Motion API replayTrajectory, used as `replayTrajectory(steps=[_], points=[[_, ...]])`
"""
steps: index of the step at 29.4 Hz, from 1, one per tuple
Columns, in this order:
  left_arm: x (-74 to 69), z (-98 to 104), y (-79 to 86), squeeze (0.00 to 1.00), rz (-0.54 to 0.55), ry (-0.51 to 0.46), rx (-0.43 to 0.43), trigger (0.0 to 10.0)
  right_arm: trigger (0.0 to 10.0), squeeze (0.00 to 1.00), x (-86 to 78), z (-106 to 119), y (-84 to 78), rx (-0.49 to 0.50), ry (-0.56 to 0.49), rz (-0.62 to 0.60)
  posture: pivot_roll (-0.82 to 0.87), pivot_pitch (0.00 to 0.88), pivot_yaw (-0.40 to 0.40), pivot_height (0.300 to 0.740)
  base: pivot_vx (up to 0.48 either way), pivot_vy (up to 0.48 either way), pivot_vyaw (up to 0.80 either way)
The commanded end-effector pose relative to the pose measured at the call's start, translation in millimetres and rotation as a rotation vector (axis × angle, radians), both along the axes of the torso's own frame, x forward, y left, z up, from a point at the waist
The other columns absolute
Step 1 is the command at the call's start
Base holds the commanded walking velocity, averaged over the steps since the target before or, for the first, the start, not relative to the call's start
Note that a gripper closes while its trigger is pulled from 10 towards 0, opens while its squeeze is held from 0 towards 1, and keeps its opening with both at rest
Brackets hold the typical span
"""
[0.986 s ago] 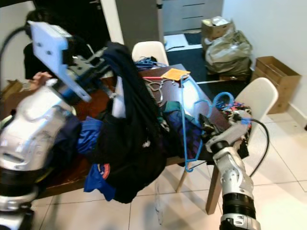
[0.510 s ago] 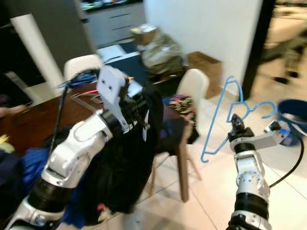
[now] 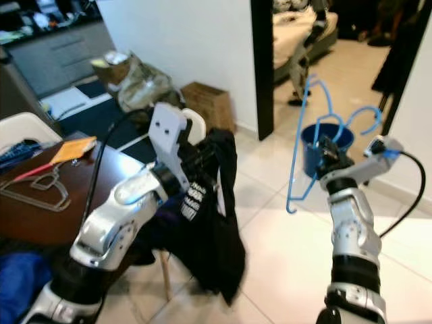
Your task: Hang hanger
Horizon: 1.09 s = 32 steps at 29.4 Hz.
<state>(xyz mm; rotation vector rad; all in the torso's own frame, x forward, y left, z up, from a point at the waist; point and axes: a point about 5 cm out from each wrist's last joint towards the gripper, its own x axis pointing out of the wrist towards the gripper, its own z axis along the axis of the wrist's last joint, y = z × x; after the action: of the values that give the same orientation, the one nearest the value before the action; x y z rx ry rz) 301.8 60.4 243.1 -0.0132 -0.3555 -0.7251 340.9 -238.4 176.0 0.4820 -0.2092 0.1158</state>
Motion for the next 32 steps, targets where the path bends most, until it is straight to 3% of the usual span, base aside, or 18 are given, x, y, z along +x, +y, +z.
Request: replayTrajectory(steps=[1, 4, 8, 14, 16, 20, 21, 25, 29, 32], points=[[1.7, -2.0, 0.2, 0.0, 0.018, 0.002, -0.012, 10.0, 10.0, 0.0, -0.1, -0.3, 15.2, -0.118, 0.0, 0.057, -0.09, 0.0, 0.082, 0.731, 0.0, -0.469, -0.8], [2.3, -1.7, -1.9, 0.0, 0.026, 0.002, -0.031, 10.0, 10.0, 0.0, 0.0, -2.6, 29.6, -0.215, 0.005, 0.121, -0.09, 0.0, 0.073, 0.731, 0.0, -0.469, -0.8], [4.7, -4.6, -0.7, 0.0, 0.046, 0.014, -0.05, 10.0, 10.0, 0.0, 1.4, -3.7, 41.6, -0.271, 0.01, 0.179, -0.09, 0.0, 0.041, 0.731, 0.0, -0.469, -0.8], [8.9, -14.5, 4.1, 0.0, 0.086, 0.041, -0.068, 10.0, 10.0, 0.0, 3.8, -4.5, 53.4, -0.352, 0.022, 0.242, -0.09, 0.0, 0.021, 0.731, 0.0, -0.467, -0.8], [12.6, -20.9, 7.4, 0.0, 0.119, 0.061, -0.067, 10.0, 10.0, 0.0, 4.4, -7.7, 56.4, -0.438, 0.044, 0.261, -0.09, 0.0, -0.005, 0.731, 0.0, -0.221, -0.8], [17.7, -29.5, 13.6, 0.0, 0.164, 0.095, -0.062, 10.0, 10.0, 0.0, 5.2, -13.3, 56.5, -0.555, 0.082, 0.276, -0.09, 0.0, -0.018, 0.731, 0.0, 0.0, -0.8], [20.4, -35.1, 20.5, 0.0, 0.196, 0.108, -0.047, 10.0, 10.0, 0.0, 6.1, -15.0, 54.8, -0.63, 0.099, 0.281, -0.09, 0.0, -0.025, 0.731, 0.0, 0.0, -0.8], [22.4, -42.2, 26.5, 0.0, 0.226, 0.115, 0.0, 10.0, 10.0, 0.0, 6.8, -14.7, 53.1, -0.666, 0.105, 0.284, -0.09, 0.0, -0.027, 0.731, 0.0, 0.0, -0.8], [28.1, -71.9, 52.9, 0.0, 0.344, 0.19, 0.069, 10.0, 10.0, 0.0, 5.3, -18.9, 45.8, -0.753, 0.137, 0.288, -0.1, 0.0, -0.032, 0.731, 0.0, 0.0, -0.8], [28.2, -87.0, 63.4, 0.0, 0.401, 0.227, 0.095, 10.0, 10.0, 0.0, 2.4, -24.6, 42.9, -0.797, 0.16, 0.292, -0.11, 0.0, -0.039, 0.731, 0.0, 0.0, -0.8]])
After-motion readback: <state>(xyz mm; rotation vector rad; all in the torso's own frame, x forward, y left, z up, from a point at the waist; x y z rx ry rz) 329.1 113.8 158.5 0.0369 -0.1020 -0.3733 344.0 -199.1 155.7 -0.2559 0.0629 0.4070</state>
